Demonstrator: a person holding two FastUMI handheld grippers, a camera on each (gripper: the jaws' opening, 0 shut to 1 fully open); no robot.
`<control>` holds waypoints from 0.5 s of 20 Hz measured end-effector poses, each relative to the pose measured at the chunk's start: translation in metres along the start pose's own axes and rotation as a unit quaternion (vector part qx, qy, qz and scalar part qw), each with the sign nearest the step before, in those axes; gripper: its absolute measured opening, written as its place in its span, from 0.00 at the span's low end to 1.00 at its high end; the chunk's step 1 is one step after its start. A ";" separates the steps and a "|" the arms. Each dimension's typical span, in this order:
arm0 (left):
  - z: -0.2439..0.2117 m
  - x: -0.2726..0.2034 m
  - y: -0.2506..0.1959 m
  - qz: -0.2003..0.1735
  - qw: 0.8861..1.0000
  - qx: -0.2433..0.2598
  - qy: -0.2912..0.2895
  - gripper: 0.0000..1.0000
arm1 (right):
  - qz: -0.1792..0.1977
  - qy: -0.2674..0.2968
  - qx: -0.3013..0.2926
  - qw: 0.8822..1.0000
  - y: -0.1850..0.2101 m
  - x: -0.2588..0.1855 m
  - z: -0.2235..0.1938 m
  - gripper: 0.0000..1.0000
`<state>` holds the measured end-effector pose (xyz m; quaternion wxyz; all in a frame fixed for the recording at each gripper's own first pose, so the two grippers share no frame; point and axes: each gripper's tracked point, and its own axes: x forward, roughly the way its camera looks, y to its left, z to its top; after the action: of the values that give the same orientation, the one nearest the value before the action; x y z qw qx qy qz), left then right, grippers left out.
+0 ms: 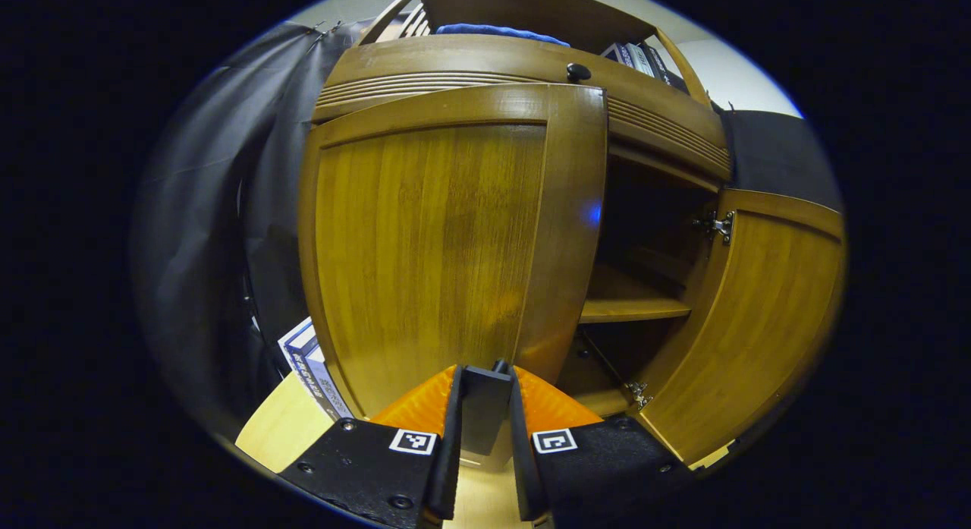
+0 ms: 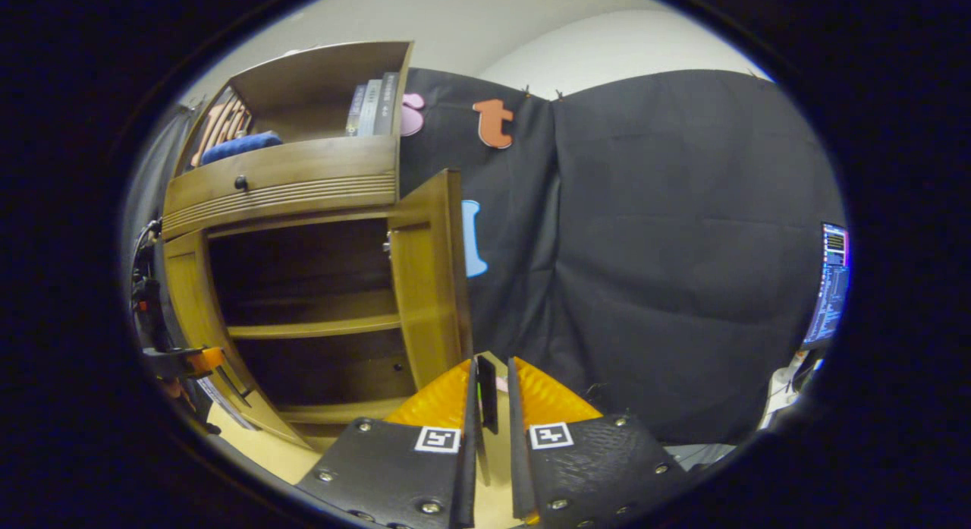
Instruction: Open the right door of the double-door shoe cabinet with the right hand, and open the left door with the left hand.
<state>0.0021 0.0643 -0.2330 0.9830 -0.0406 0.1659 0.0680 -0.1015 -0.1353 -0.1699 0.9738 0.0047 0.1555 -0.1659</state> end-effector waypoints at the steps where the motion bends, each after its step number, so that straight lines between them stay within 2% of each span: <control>1: -0.001 -0.004 0.002 0.000 1.000 -0.002 0.000 0.32 | 0.008 0.002 -0.002 1.000 0.006 0.001 -0.002 0.19; 10: -0.006 -0.038 0.023 -0.003 1.000 -0.020 -0.003 0.31 | 0.093 0.012 -0.015 0.995 0.069 0.012 -0.004 0.19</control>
<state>-0.0389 0.0820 -0.2271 0.9826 -0.0605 0.1618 0.0686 -0.0695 -0.0738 -0.1802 0.9831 0.0061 0.1682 -0.0717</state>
